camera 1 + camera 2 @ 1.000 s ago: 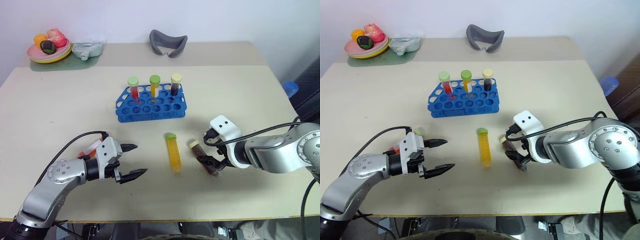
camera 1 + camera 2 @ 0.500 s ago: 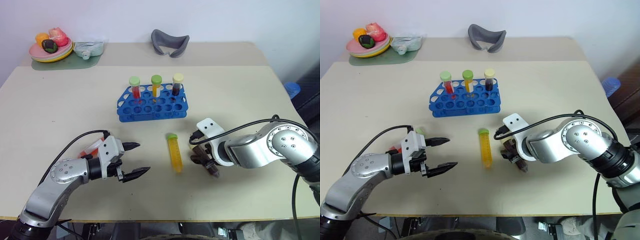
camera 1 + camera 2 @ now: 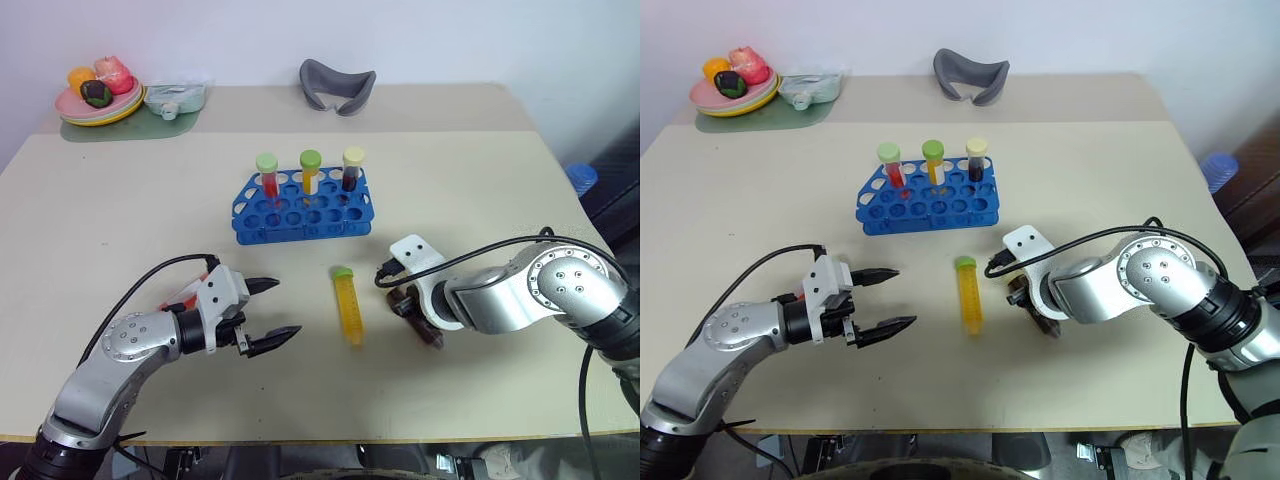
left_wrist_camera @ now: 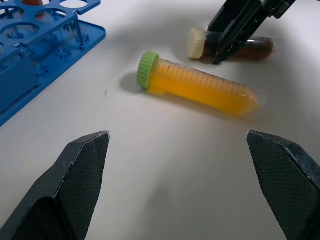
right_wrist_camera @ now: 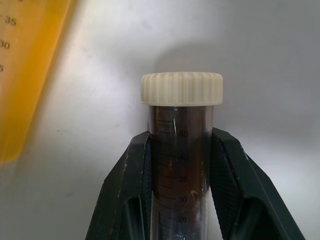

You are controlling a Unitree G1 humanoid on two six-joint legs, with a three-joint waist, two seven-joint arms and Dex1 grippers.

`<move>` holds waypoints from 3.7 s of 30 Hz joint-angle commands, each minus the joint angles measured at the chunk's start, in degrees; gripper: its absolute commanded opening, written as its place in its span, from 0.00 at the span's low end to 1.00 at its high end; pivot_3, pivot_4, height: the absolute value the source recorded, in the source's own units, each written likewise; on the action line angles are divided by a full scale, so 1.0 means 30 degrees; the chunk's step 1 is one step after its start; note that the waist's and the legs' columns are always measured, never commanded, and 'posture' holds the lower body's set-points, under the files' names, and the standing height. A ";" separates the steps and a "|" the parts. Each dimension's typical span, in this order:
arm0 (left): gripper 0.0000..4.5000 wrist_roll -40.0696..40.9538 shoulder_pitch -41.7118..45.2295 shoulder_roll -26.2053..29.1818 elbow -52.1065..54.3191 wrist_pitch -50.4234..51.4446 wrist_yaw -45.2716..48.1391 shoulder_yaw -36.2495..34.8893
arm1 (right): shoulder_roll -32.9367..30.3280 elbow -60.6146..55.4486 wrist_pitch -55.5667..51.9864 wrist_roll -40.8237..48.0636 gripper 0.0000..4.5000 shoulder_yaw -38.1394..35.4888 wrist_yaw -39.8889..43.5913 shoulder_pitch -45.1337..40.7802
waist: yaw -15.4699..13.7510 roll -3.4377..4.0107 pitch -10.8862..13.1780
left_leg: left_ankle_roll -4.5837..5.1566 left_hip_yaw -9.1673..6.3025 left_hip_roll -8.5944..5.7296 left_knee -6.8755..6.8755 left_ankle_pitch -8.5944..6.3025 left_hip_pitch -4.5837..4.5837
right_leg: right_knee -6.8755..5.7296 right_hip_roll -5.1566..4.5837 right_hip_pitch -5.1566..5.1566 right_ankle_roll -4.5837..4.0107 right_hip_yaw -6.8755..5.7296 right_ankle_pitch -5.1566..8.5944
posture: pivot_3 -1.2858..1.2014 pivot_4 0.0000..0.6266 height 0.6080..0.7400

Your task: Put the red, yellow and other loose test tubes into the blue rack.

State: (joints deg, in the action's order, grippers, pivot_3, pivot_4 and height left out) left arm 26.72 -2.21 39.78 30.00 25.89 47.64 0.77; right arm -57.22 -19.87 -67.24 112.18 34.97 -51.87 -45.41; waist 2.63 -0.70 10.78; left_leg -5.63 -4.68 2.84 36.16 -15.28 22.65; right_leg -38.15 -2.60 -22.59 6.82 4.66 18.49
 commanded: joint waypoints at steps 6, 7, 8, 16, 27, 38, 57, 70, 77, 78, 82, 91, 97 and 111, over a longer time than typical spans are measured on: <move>1.00 0.1145 -0.0695 -0.1111 -0.0002 0.0572 -0.2148 -0.3140 | 0.1619 -0.3235 0.5096 -1.3847 0.27 -0.4226 1.0855 -0.0771 | -0.0091 0.0019 0.0008 | -0.0001 -0.0022 0.0002 -0.0012 0.0001 0.0097 | 0.0019 0.0003 -0.0077 0.0005 -0.0028 0.0001 | 0.52 0.24 1.00; 1.00 0.1162 -0.0695 -0.1276 -0.0072 0.0563 -0.2369 -0.3263 | 0.1957 -0.3117 0.5899 -1.5129 0.27 -0.4458 1.1845 -0.0437 | -0.0118 0.0010 0.0004 | -0.0001 -0.0020 0.0001 -0.0008 0.0001 0.0112 | 0.0026 -0.0001 -0.0084 0.0007 -0.0031 0.0000 | 0.52 0.24 1.00; 1.00 0.1124 -0.0593 -0.1556 -0.0231 0.0469 -0.2653 -0.3366 | 0.2612 -0.2652 0.6921 -1.6457 0.27 -0.4793 1.2472 -0.0113 | -0.0154 0.0007 0.0002 | -0.0001 -0.0026 0.0001 0.0000 0.0001 0.0134 | 0.0033 -0.0004 -0.0091 0.0008 -0.0044 0.0000 | 0.52 0.24 1.00; 1.00 0.0733 0.0544 -0.3182 -0.1057 0.0128 -0.3794 -0.2948 | 1.0054 0.3223 1.6586 -2.7807 0.27 -0.4525 1.5121 0.1850 | -0.0007 0.0003 -0.0004 | -0.0021 -0.0021 -0.0004 0.0008 0.0012 0.0146 | -0.0019 -0.0003 -0.0128 0.0009 -0.0039 -0.0007 | 0.52 0.24 1.00; 1.00 0.1082 0.0148 -0.3662 -0.0200 0.0189 -0.4094 -0.2895 | 1.4280 0.5890 2.1514 -3.1829 0.27 -0.6691 1.8334 0.4786 | 0.0027 0.0007 -0.0003 | -0.0047 -0.0019 -0.0008 0.0021 0.0027 0.0184 | -0.0062 -0.0013 -0.0178 0.0010 -0.0036 -0.0008 | 0.52 0.24 1.00; 1.00 0.1439 0.0147 -0.3415 -0.0004 0.0473 -0.3942 -0.3117 | 1.6566 0.8020 2.3322 -3.3775 0.27 -0.8124 1.9702 0.5244 | 0.0019 0.0011 -0.0005 | -0.0059 -0.0019 -0.0008 0.0022 0.0034 0.0172 | -0.0081 -0.0012 -0.0176 0.0010 -0.0034 -0.0008 | 0.52 0.24 1.00; 1.00 0.2223 0.0143 -0.2784 0.0237 0.0675 -0.3683 -0.3247 | 1.8006 1.0158 2.5257 -3.5387 0.27 -0.9464 2.0241 0.5531 | 0.0036 0.0016 -0.0008 | -0.0069 -0.0017 -0.0008 0.0022 0.0040 0.0164 | -0.0096 -0.0012 -0.0174 0.0010 -0.0032 -0.0008 | 0.52 0.24 1.00; 1.00 0.2146 0.0053 -0.2434 0.0416 0.0658 -0.3886 -0.3397 | 1.7057 0.7017 2.3876 -3.5072 0.98 -1.0793 2.0744 0.5303 | 0.0034 0.0018 -0.0008 | -0.0079 -0.0017 -0.0009 0.0023 0.0045 0.0158 | -0.0119 -0.0015 -0.0175 0.0010 -0.0031 -0.0008 | 0.52 0.24 1.00; 1.00 0.2337 0.0215 -0.1491 0.0112 0.0727 -0.3696 -0.4465 | 1.2550 0.0398 1.6985 -3.1072 0.98 -1.2416 2.4407 0.6925 | -0.0027 0.0018 -0.0008 | -0.0076 -0.0019 -0.0010 0.0021 0.0043 0.0160 | -0.0118 -0.0015 -0.0173 0.0009 -0.0032 -0.0007 | 0.52 0.24 1.00; 1.00 0.2331 0.0301 -0.1338 0.0023 0.0779 -0.3642 -0.4530 | 1.1746 -0.0444 1.5801 -3.0302 0.98 -1.2701 2.4942 0.7184 | -0.0018 0.0020 -0.0007 | -0.0075 -0.0021 -0.0010 0.0022 0.0043 0.0159 | -0.0117 -0.0015 -0.0170 0.0008 -0.0032 -0.0007 | 0.52 0.24 1.00; 1.00 0.2010 0.0596 -0.0730 -0.0653 0.0597 -0.3105 -0.4551 | 0.8438 -0.3650 0.8826 -2.5652 0.98 -1.4040 2.5898 0.7511 | -0.0001 0.0039 0.0002 | -0.0072 -0.0018 -0.0010 0.0026 0.0042 0.0151 | -0.0124 -0.0012 -0.0168 0.0008 -0.0025 -0.0007 | 0.52 0.24 1.00; 1.00 0.1160 0.0970 -0.0351 -0.1504 0.0086 -0.2057 -0.3747 | 0.8211 -0.6436 -0.6866 -1.7733 0.98 -1.3643 2.1123 0.4239 | 0.0018 0.0017 -0.0011 | -0.0065 -0.0023 -0.0009 0.0031 0.0039 0.0149 | -0.0120 -0.0002 -0.0161 0.0005 -0.0023 -0.0005 | 0.52 0.24 1.00; 1.00 0.0784 0.1063 -0.0247 -0.1622 -0.0109 -0.1504 -0.3258 | 0.8748 -0.2030 -0.8421 -1.0390 0.98 -1.1072 1.3134 0.2072 | -0.0009 0.0019 -0.0012 | -0.0066 -0.0022 -0.0014 0.0033 0.0041 0.0169 | -0.0111 -0.0013 -0.0170 0.0004 -0.0029 -0.0005 | 0.52 0.24 1.00; 1.00 0.0721 0.0651 -0.0835 -0.0996 0.0083 -0.1604 -0.3003 | 0.5954 0.2805 -0.0400 0.0273 0.98 -0.2023 -0.1039 -0.0768 | 0.0464 0.0015 -0.0004 | -0.0049 -0.0039 -0.0004 0.0065 0.0033 0.0197 | -0.0131 0.0000 -0.0191 0.0006 -0.0034 -0.0005 | 0.52 0.24 1.00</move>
State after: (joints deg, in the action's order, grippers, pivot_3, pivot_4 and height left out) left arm 28.74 -0.11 37.42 24.90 26.66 43.19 -7.90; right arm -41.06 -11.78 -69.97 111.70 29.08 -52.22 -47.00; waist 4.03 -0.65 10.77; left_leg -5.77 -4.80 2.84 36.36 -15.18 23.24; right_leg -38.54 -2.59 -23.16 6.83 4.57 18.47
